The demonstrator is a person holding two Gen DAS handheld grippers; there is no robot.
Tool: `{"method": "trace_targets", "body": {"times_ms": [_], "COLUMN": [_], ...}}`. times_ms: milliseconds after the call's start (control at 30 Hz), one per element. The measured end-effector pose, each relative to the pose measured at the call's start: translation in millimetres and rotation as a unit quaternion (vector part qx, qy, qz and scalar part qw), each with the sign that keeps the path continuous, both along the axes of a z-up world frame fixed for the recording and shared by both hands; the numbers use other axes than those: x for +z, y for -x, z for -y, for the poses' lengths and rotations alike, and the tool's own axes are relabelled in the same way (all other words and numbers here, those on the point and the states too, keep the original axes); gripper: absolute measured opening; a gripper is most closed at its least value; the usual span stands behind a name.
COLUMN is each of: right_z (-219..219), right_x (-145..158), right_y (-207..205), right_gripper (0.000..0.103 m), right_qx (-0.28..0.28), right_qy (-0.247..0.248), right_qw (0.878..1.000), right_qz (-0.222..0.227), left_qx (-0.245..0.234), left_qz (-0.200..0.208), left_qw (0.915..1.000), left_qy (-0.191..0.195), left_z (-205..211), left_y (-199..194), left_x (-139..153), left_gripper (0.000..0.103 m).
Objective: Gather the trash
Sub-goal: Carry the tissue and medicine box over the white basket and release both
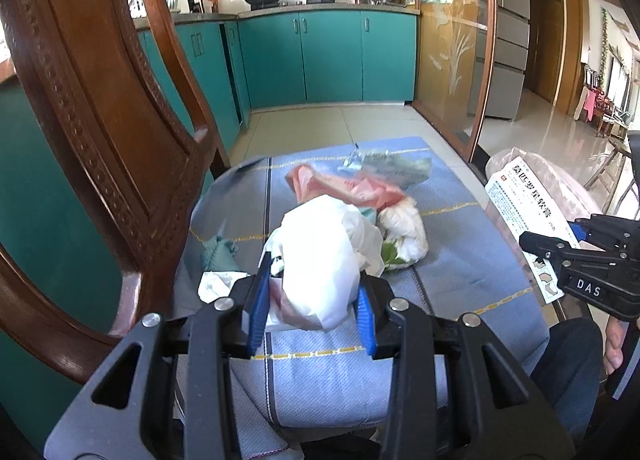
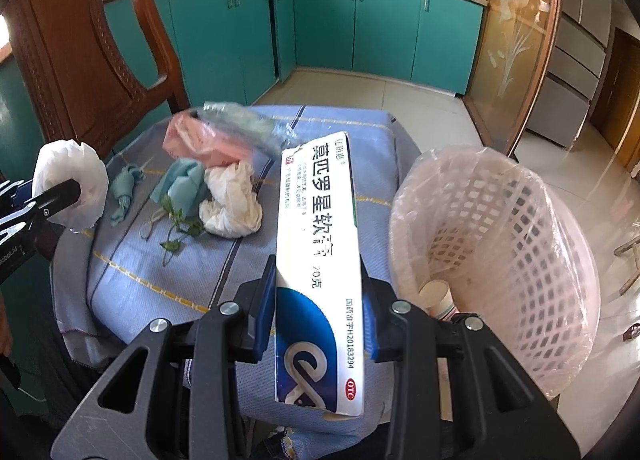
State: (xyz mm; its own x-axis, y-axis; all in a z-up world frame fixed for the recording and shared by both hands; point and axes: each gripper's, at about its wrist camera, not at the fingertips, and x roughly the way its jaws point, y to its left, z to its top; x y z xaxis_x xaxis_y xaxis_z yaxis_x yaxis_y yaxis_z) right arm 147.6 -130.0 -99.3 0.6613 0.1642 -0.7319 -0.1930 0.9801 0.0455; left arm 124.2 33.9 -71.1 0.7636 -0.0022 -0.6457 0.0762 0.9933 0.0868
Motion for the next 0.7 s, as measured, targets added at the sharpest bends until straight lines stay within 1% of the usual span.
{"method": "trace_targets", "body": {"times_ms": [133,233,333,400,433,533,633,700], "right_z": [27.3,56.2,86.6,105.0,114.4,139.0,159.7,169.4], "right_x": [18.8,31.2,34.1,32.2,31.1,29.0,26.1,24.3], "right_y": [4.7,9.9,14.4,16.8,18.3,25.6,34.4,39.6], "right_gripper": [0.036,0.036,0.036,0.036,0.036,0.036,0.036,0.036], "right_qx": [-0.020,-0.050,-0.088,-0.112,-0.125,-0.157,-0.180,-0.190], "right_qy": [-0.028,-0.043,-0.041,-0.040,-0.038,-0.045,-0.048,-0.049], "right_qw": [0.999,0.997,0.994,0.991,0.990,0.985,0.981,0.979], "right_qz": [0.029,0.047,0.055,0.054,0.053,0.055,0.055,0.054], "left_qx": [-0.015,-0.042,-0.073,-0.099,-0.109,-0.150,-0.200,-0.225], "left_qz": [0.004,-0.007,-0.013,-0.018,-0.017,-0.005,-0.019,-0.031], "left_qw": [0.9999,0.9985,0.9960,0.9925,0.9912,0.9863,0.9764,0.9709], "left_qy": [0.003,0.035,0.050,0.070,0.074,0.069,0.079,0.076], "left_z": [10.5,23.4,44.5,61.4,71.3,105.3,148.4,174.5], "left_y": [-4.0,-12.6,-21.0,-28.2,-30.4,-38.7,-50.3,-56.9], "left_x": [4.9,6.6,8.9,12.8,15.0,18.1,12.2,4.8], "left_gripper": [0.037,0.037,0.037,0.037,0.037,0.037,0.037,0.037]}}
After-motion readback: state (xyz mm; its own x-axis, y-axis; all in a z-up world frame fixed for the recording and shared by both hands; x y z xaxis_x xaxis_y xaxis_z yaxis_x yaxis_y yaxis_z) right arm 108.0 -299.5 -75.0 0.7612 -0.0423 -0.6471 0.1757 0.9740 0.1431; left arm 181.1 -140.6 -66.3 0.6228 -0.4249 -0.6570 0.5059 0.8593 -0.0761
